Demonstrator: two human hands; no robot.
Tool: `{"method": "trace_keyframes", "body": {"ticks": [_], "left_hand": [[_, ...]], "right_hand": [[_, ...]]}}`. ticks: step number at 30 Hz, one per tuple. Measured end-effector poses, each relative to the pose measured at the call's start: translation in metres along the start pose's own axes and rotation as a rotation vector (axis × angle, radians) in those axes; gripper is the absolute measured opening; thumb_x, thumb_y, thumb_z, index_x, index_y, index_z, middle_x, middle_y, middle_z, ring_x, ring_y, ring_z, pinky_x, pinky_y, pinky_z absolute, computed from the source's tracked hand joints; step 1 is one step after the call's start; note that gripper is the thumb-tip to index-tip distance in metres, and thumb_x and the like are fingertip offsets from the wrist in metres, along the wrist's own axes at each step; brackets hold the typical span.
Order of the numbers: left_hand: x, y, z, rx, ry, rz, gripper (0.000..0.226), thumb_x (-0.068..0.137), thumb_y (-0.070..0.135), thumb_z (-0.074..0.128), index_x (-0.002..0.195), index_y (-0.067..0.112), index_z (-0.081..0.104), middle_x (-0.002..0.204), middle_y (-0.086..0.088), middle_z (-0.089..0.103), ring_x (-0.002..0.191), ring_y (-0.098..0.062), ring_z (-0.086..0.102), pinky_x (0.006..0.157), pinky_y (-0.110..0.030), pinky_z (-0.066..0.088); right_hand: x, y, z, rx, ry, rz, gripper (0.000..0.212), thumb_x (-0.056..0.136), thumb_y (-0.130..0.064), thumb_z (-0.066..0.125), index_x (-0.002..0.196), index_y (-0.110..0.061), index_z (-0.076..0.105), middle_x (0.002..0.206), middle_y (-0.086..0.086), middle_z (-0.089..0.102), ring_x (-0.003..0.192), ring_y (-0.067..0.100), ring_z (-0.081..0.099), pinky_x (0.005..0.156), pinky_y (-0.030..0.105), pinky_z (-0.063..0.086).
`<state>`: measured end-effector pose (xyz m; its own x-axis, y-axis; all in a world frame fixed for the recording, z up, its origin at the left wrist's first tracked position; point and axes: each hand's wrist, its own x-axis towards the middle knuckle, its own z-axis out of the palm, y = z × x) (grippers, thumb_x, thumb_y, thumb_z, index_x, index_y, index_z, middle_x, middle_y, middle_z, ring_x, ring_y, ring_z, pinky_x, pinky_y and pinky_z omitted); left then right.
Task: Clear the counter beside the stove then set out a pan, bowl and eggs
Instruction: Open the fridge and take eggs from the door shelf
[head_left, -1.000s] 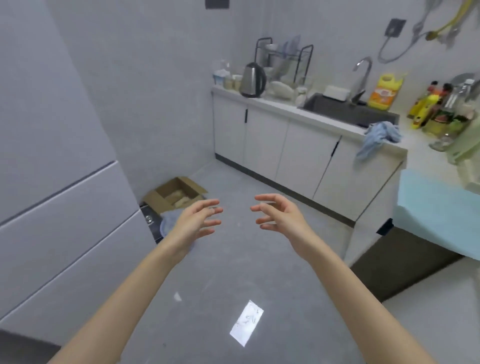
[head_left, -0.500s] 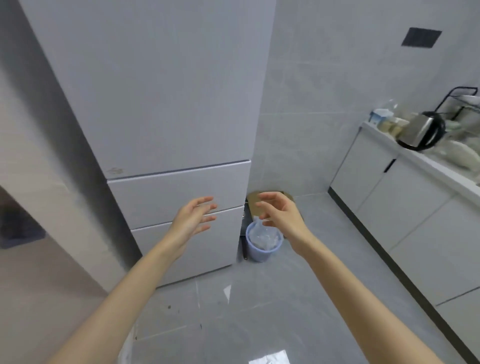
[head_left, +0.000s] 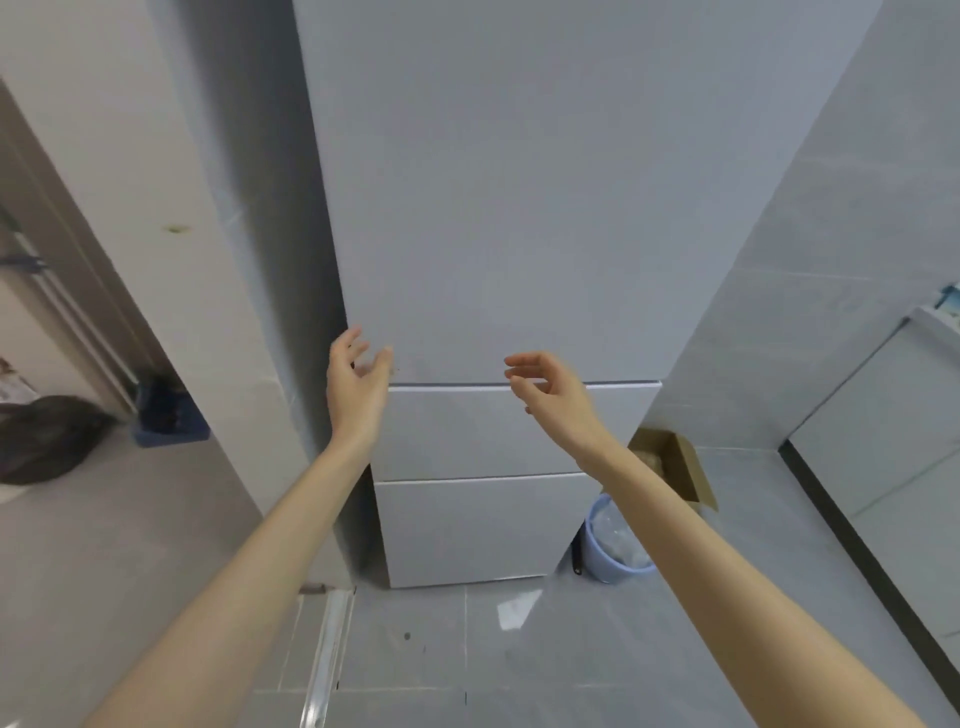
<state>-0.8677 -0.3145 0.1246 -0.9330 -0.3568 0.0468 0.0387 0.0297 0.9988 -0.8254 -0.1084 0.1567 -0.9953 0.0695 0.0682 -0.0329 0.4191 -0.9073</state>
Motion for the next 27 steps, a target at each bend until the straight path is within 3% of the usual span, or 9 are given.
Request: {"method": "trace_keyframes", "body": {"ticks": [3, 6, 12, 18, 24, 27], "left_hand": [[0.042, 0.002, 0.001, 0.003, 0.033, -0.012, 0.063, 0.089, 0.027, 0.064, 0.144, 0.026, 0.034, 0.146, -0.003, 0.038, 0.124, -0.017, 0.045, 0.104, -0.032, 0.04], [0.075, -0.002, 0.001, -0.019, -0.006, -0.01, 0.07, 0.087, 0.028, 0.068, 0.147, 0.025, 0.031, 0.148, -0.002, 0.039, 0.13, -0.018, 0.043, 0.109, -0.036, 0.038], [0.104, -0.014, 0.002, -0.051, -0.041, 0.04, 0.047, 0.086, 0.028, 0.068, 0.13, 0.025, 0.052, 0.123, 0.006, 0.062, 0.112, -0.01, 0.061, 0.099, -0.037, 0.049], [0.11, -0.015, -0.003, -0.005, -0.025, 0.065, 0.035, 0.088, 0.026, 0.067, 0.119, 0.019, 0.054, 0.117, 0.0, 0.062, 0.102, -0.013, 0.06, 0.09, -0.028, 0.051], [0.105, -0.009, -0.008, 0.0, -0.037, 0.061, 0.029, 0.089, 0.023, 0.066, 0.115, 0.019, 0.054, 0.115, -0.002, 0.061, 0.1, -0.016, 0.059, 0.084, -0.024, 0.05], [0.088, -0.01, -0.015, 0.004, -0.045, 0.085, 0.024, 0.088, 0.024, 0.066, 0.107, 0.024, 0.052, 0.111, -0.002, 0.061, 0.098, -0.019, 0.059, 0.085, -0.03, 0.051]], "right_hand": [[0.03, -0.008, 0.022, -0.042, 0.0, -0.025, 0.026, 0.093, -0.014, 0.053, 0.118, -0.022, 0.058, 0.115, -0.013, 0.06, 0.096, 0.011, 0.059, 0.082, 0.022, 0.047], [0.056, -0.011, 0.039, -0.064, 0.013, -0.053, 0.032, 0.093, -0.012, 0.053, 0.124, -0.021, 0.054, 0.12, -0.015, 0.055, 0.111, 0.014, 0.054, 0.092, 0.026, 0.044], [0.082, -0.007, 0.051, -0.092, 0.012, -0.068, 0.048, 0.093, -0.013, 0.052, 0.138, -0.028, 0.043, 0.139, -0.014, 0.045, 0.125, 0.004, 0.042, 0.108, 0.032, 0.038], [0.08, -0.007, 0.058, -0.116, 0.016, -0.062, 0.059, 0.092, -0.013, 0.053, 0.145, -0.031, 0.035, 0.143, -0.009, 0.041, 0.126, -0.002, 0.038, 0.108, 0.03, 0.036], [0.06, -0.017, 0.059, -0.123, -0.048, -0.089, 0.061, 0.093, -0.012, 0.051, 0.146, -0.035, 0.032, 0.143, -0.023, 0.033, 0.137, 0.004, 0.031, 0.114, 0.037, 0.031], [0.047, -0.019, 0.053, -0.12, -0.063, -0.109, 0.06, 0.094, -0.012, 0.051, 0.146, -0.034, 0.032, 0.14, -0.027, 0.031, 0.138, 0.003, 0.029, 0.115, 0.038, 0.03]]}}
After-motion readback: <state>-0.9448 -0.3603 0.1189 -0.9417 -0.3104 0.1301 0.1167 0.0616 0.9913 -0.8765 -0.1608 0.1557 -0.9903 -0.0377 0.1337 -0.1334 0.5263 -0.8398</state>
